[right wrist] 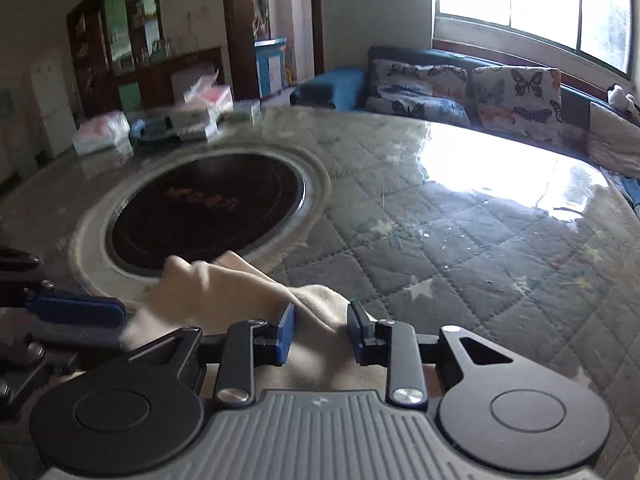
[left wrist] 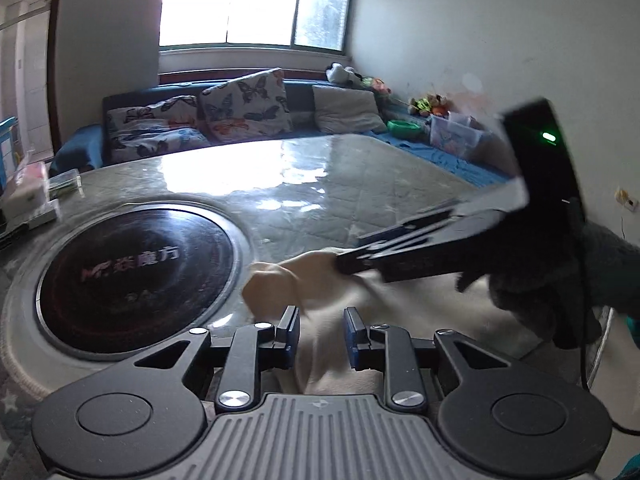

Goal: Fold clothes

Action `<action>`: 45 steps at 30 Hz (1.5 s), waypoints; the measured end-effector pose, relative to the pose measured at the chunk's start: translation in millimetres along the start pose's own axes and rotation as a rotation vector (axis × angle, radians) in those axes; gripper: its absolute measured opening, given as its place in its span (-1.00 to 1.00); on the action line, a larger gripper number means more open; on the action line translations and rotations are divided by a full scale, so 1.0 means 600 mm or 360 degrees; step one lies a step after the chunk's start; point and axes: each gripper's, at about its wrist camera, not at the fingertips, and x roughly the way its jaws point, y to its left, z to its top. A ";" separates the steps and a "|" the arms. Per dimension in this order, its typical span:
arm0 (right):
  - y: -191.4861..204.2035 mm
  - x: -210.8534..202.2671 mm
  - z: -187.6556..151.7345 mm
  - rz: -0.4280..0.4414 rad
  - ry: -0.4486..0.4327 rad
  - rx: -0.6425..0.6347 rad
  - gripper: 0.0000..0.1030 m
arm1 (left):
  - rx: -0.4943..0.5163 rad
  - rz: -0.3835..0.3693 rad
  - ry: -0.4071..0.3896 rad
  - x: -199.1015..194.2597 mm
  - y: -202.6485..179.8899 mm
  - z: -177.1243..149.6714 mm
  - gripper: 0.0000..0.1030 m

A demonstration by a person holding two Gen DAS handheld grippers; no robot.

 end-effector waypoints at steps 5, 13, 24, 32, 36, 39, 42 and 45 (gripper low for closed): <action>-0.019 -0.002 0.018 0.0088 -0.0037 0.0122 -0.46 | -0.0065 0.0023 0.0067 0.035 0.015 -0.001 -0.49; -0.032 0.021 0.033 0.0121 0.0017 0.0094 -0.48 | -0.0064 0.0046 0.0004 0.028 0.023 0.018 -0.49; -0.045 0.009 0.024 -0.0013 -0.0109 0.0161 -0.89 | -0.0121 0.0111 0.0025 0.061 0.042 0.045 -0.51; -0.051 -0.081 -0.035 -0.0107 -0.0158 0.0203 -0.75 | -0.0073 0.0004 0.0039 0.105 0.002 0.079 -0.51; -0.075 -0.086 -0.075 -0.0204 -0.0112 0.0306 -0.75 | -0.0102 0.0069 0.0099 0.144 0.008 0.087 -0.50; -0.092 -0.099 -0.090 -0.0230 -0.0134 0.0378 -0.75 | -0.0154 0.0075 0.0121 0.153 0.020 0.086 -0.46; -0.105 -0.116 -0.095 -0.0283 -0.0186 0.0396 -0.75 | -0.0161 0.0085 0.0123 0.154 0.019 0.087 -0.45; -0.130 -0.101 -0.103 -0.0334 -0.0168 0.0432 -0.80 | -0.0153 0.0101 0.0118 0.153 0.014 0.088 -0.45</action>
